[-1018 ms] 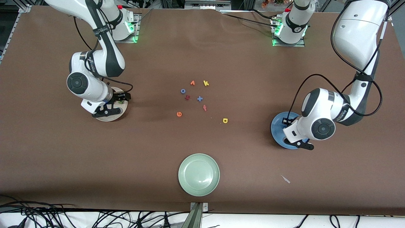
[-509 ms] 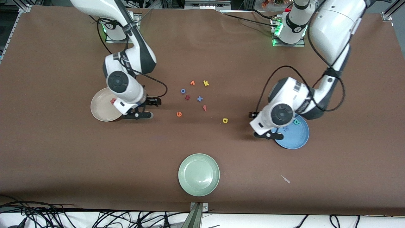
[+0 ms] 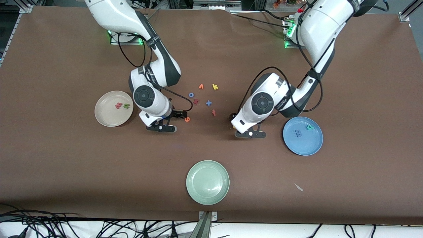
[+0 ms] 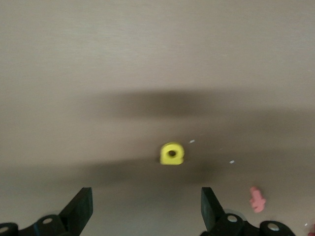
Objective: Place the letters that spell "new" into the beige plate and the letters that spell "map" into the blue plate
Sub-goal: 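Grasp the orange e with the right gripper while the left gripper grasps a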
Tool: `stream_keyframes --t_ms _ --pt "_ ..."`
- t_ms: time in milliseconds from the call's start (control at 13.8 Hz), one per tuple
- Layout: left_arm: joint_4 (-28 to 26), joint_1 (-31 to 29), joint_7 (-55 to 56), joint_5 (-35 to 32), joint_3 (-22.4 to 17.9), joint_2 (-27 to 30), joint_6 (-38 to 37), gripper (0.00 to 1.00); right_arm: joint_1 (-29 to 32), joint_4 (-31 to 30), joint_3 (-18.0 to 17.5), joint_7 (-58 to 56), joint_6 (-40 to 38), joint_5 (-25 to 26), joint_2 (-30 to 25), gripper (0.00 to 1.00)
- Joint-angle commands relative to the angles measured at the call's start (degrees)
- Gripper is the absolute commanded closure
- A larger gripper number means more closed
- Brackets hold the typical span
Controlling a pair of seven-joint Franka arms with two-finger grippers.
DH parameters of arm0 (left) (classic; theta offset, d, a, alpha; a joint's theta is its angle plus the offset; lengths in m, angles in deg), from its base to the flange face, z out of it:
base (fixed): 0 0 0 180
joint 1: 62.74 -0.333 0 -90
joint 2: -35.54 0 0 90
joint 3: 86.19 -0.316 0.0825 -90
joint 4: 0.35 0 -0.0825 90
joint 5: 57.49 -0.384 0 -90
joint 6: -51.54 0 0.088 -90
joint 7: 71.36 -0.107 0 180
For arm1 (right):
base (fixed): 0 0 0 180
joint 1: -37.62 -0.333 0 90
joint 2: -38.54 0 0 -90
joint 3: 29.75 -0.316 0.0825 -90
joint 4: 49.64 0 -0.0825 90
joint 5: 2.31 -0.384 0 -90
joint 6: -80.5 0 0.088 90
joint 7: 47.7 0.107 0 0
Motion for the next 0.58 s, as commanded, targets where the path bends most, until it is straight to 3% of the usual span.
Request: stream_keyframes --t_ms 0,145,509 --pt "0.5 2.7 -0.2 -1.3 -1.0 -2.5 3.8 0.16 -1.9 1.9 0.2 1.7 2.9 -0.9 3.3 0.00" --pt "0.5 2.9 0.0 -6.1 -1.0 -3.9 4.4 0.22 -3.4 1.9 0.2 1.7 4.9 -0.6 4.0 0.00" --pt "0.2 4.3 0.3 -8.8 -1.0 -5.6 7.3 0.27 -4.4 1.9 0.2 1.6 8.3 -0.3 6.2 0.00"
